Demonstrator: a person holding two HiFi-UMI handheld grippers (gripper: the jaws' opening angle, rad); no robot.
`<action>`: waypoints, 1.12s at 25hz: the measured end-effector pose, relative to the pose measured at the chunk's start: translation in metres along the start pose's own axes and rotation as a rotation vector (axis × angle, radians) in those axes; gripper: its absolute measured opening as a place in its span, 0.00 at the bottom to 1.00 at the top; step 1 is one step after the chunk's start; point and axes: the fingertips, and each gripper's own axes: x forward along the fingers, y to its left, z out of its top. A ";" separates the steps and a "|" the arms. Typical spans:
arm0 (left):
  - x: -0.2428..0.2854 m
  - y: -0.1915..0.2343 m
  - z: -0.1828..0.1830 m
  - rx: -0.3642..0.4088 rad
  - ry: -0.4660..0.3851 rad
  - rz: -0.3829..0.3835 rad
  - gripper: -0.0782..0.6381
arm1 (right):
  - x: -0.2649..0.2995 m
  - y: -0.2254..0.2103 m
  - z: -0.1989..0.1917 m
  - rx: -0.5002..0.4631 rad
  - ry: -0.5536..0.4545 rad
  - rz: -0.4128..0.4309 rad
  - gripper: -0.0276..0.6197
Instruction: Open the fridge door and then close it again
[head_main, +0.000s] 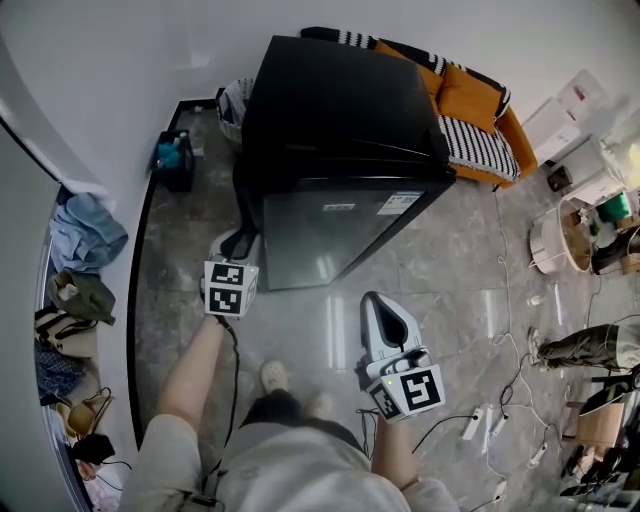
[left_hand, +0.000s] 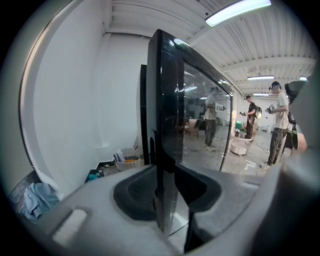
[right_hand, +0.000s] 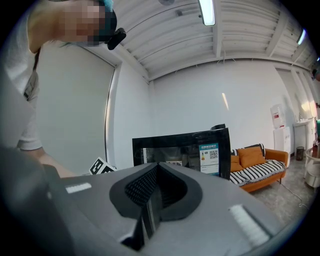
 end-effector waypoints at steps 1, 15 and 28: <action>0.002 0.002 0.001 0.002 -0.001 -0.001 0.26 | 0.001 0.000 0.000 0.000 0.001 -0.005 0.04; 0.028 0.021 0.013 0.016 0.000 -0.007 0.27 | 0.013 -0.009 0.001 0.002 0.000 -0.055 0.04; 0.047 0.031 0.023 0.008 -0.003 0.011 0.27 | 0.020 -0.024 -0.001 0.005 0.009 -0.066 0.04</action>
